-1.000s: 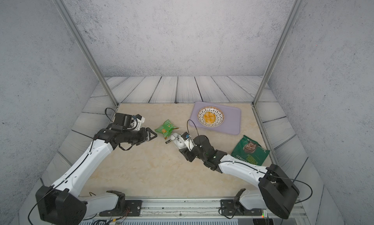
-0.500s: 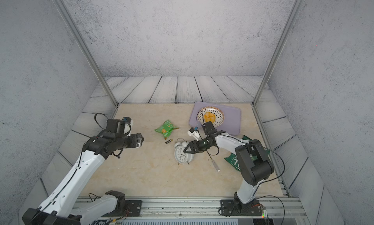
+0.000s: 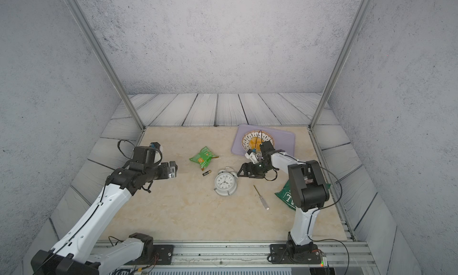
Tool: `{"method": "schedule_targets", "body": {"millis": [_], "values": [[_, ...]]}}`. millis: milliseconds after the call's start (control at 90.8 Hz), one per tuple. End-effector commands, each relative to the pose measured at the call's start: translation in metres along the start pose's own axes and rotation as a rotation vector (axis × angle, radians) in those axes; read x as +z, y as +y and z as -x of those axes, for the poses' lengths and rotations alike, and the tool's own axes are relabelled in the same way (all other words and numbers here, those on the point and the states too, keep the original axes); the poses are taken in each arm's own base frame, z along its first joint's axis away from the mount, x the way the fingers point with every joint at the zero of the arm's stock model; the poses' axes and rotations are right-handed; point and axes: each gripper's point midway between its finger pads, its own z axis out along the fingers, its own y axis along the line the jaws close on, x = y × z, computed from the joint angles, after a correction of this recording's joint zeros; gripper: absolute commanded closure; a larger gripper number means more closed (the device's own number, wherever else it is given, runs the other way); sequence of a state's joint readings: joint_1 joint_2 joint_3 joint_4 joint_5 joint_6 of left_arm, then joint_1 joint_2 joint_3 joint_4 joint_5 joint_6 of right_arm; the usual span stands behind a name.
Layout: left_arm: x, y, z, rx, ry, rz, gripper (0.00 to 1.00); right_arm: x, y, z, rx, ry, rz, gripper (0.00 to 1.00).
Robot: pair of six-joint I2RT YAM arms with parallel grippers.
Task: Remove the battery from the alarm
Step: Adjust the alarm at the center of the board, then reset both arms
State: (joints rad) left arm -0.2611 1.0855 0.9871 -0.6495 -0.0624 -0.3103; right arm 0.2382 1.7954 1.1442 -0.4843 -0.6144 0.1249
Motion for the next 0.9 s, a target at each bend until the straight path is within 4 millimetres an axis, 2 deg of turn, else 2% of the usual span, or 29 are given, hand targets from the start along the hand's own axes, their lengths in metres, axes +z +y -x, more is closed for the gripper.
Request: {"method": "schedule_targets", "body": {"millis": [0,44,66,88,132,143,209,341,429,528,627,660,694,738,771,804,848,892], "values": [[0.022,0.038,0.02,-0.062,-0.136,0.214,0.01,-0.09,-0.054,0.031,-0.041,-0.336,-0.507,0.03],[0.031,0.054,0.026,-0.077,-0.194,0.302,0.01,-0.124,-0.067,0.04,-0.076,-0.511,-0.655,0.01],[0.035,0.062,0.03,-0.08,-0.222,0.343,0.01,-0.132,-0.074,0.037,-0.086,-0.564,-0.704,0.01],[0.039,0.069,0.034,-0.078,-0.254,0.38,0.01,-0.151,-0.075,0.042,-0.106,-0.659,-0.766,0.01],[0.048,0.08,0.039,-0.063,-0.294,0.422,0.01,-0.174,-0.086,0.036,-0.119,-0.778,-0.89,0.01],[0.051,0.082,0.039,-0.058,-0.298,0.43,0.01,-0.177,-0.091,0.031,-0.117,-0.786,-0.926,0.01],[0.066,0.092,0.044,-0.027,-0.329,0.451,0.01,-0.198,-0.102,0.027,-0.133,-0.912,-1.029,0.01],[0.093,0.113,0.041,-0.03,-0.326,0.429,0.01,-0.192,-0.123,0.013,-0.113,-0.918,-1.044,0.01],[0.112,0.12,0.021,0.023,-0.312,0.385,0.01,-0.185,-0.123,0.013,-0.104,-0.965,-0.972,0.01],[0.116,0.111,0.02,0.056,-0.387,0.319,0.01,-0.16,-0.126,0.002,-0.143,-0.956,-0.893,0.01],[0.113,0.075,0.023,0.143,-0.497,0.115,0.01,-0.148,-0.133,-0.002,-0.173,-1.023,-0.866,0.01],[0.118,0.068,0.01,0.169,-0.508,0.077,0.01,-0.14,-0.137,-0.001,-0.18,-1.017,-0.858,0.01],[0.125,0.069,0.002,0.172,-0.51,0.076,0.01,-0.139,-0.139,0.005,-0.191,-1.045,-0.855,0.01],[0.128,0.069,0.01,0.17,-0.563,0.078,0.01,-0.146,-0.137,0.015,-0.194,-1.078,-0.852,0.01],[0.133,0.069,0.014,0.167,-0.537,0.077,0.01,-0.145,-0.139,0.019,-0.169,-1.017,-0.836,0.01],[0.143,0.071,0.004,0.152,-0.412,0.068,0.01,-0.139,-0.148,0.02,-0.12,-0.926,-0.821,0.01],[0.143,0.081,0.013,0.099,-0.444,0.046,0.01,-0.131,-0.161,0.022,-0.081,-0.869,-0.799,0.01],[0.143,0.086,0.014,0.088,-0.469,0.053,0.01,-0.131,-0.16,0.022,-0.105,-0.889,-0.794,0.01]]}}
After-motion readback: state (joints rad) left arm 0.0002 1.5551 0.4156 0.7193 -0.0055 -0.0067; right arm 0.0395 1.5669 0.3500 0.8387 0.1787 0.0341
